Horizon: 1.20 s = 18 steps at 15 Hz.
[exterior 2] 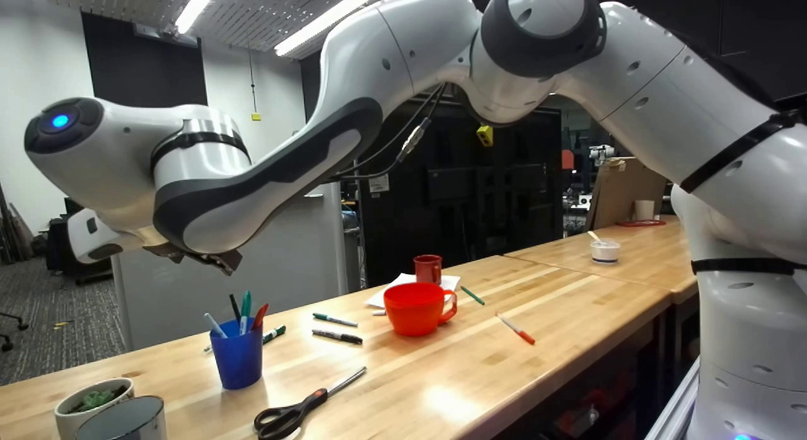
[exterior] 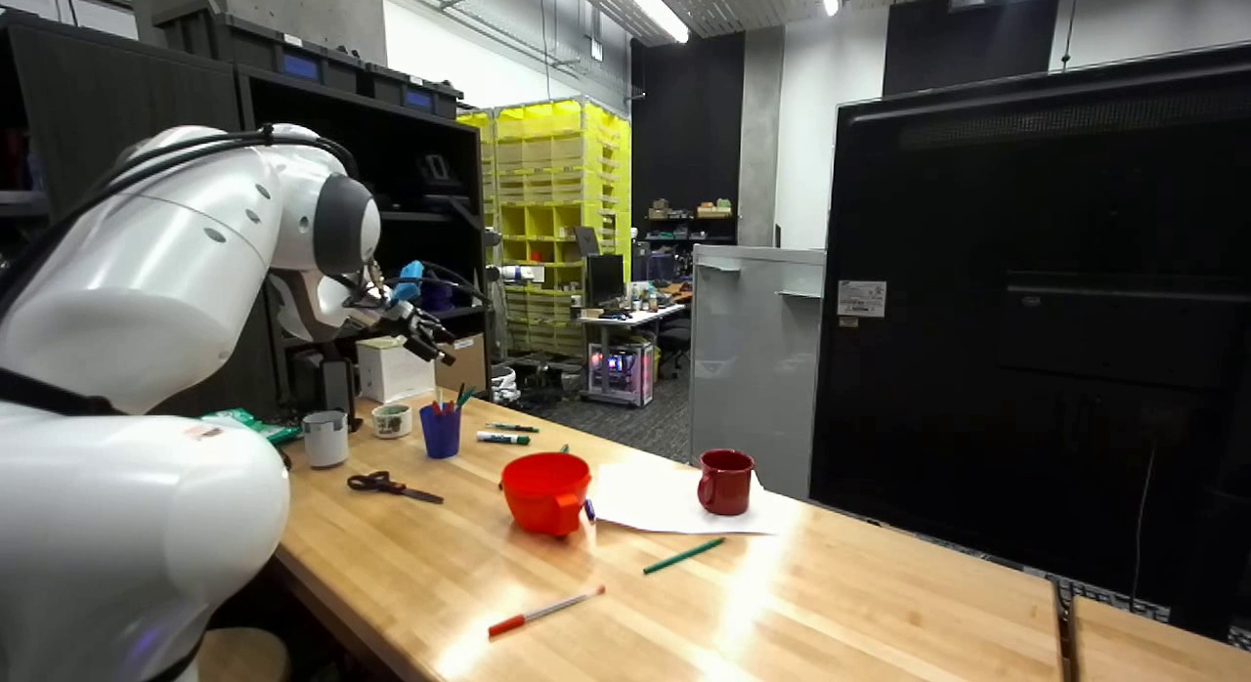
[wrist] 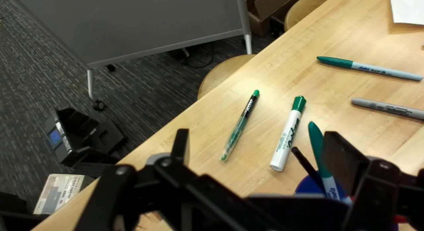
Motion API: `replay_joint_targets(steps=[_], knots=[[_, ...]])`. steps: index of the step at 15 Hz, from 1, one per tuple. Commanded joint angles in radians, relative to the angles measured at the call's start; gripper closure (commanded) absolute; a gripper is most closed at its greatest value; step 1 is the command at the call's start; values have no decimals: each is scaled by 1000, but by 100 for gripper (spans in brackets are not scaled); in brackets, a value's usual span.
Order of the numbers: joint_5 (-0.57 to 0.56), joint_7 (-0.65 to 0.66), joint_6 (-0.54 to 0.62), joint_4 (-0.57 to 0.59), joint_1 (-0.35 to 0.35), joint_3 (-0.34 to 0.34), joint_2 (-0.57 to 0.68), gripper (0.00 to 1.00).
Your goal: Put the green marker in the blue cup.
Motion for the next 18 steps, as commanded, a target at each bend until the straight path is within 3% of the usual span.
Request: replay_joint_targets(steps=[1,4,8,13,14,15,18], knots=[[-9,108,102,-81,-47,2,-84,0],[26,193,145,-121,-94,7,-124,0],[144,249,114,-216,-170,20,-201,0],[318,348,235,-416,-285,10,-342,0],[327,315,196,-429,-288,-1,-359,0],[299,307,184,-314,-252,-5,-263,0],[312,307,183,-378,-283,-8,-316,0]])
